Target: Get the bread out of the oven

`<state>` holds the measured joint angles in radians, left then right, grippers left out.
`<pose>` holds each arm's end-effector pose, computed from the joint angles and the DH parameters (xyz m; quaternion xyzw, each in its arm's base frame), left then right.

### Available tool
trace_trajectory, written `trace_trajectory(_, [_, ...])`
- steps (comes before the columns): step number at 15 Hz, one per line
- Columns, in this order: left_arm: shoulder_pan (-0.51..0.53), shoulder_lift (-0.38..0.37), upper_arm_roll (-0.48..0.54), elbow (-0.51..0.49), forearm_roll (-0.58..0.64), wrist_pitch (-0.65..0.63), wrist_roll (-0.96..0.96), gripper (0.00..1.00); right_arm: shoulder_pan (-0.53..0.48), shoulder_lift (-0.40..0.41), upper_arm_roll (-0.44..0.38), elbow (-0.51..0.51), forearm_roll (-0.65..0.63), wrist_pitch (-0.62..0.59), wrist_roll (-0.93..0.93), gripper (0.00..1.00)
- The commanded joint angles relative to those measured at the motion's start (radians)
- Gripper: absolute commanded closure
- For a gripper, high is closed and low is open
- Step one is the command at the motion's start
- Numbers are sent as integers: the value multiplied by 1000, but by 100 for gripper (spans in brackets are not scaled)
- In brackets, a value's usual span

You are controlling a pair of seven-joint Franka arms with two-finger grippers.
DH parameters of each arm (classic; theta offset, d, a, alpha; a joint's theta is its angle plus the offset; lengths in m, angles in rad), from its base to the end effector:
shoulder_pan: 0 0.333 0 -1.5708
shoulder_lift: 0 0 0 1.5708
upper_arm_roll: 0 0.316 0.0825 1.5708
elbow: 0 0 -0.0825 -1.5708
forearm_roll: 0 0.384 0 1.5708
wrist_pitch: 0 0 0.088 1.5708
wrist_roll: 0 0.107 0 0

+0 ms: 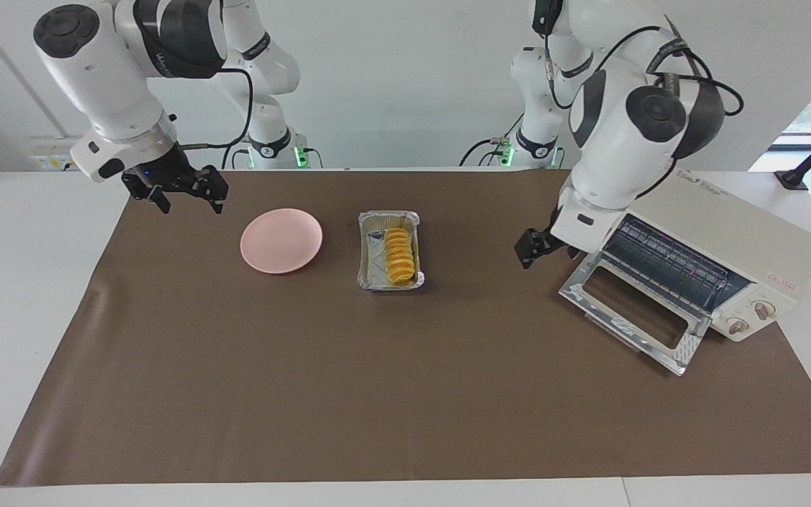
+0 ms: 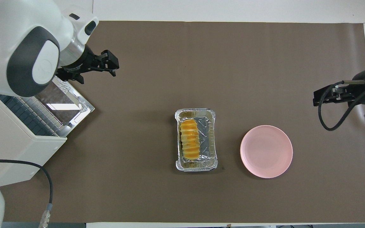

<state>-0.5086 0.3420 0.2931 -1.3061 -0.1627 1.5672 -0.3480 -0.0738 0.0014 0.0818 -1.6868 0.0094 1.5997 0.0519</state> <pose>0.6230 -0.1865 0.5494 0.9970 0.0622 -0.0414 0.0219 0.5521 0.0054 0.5715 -0.9988 0.0223 0.0444 0.0034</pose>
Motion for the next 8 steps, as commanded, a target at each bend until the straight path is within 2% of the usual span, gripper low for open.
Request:
trace_trajectory(1, [70, -115, -6, -88, 31, -24, 95, 0, -23, -21, 16, -22, -16, 0, -24, 0])
trace_trajectory(4, [110, -159, -6, -120, 78, -32, 214, 0, -23, -21, 16, -22, -16, 0, -24, 0])
trace_trajectory(6, [142, -198, -11, -195, 77, -6, 216, 0, -23, -21, 16, -22, -16, 0, -24, 0])
trace_trajectory(7, [148, -202, -12, -200, 78, -21, 213, 0, -23, -21, 16, -22, -16, 0, -24, 0])
trace_trajectory(8, [206, -222, -32, -212, 71, -26, 221, 0, -23, -21, 16, -22, -16, 0, -24, 0])
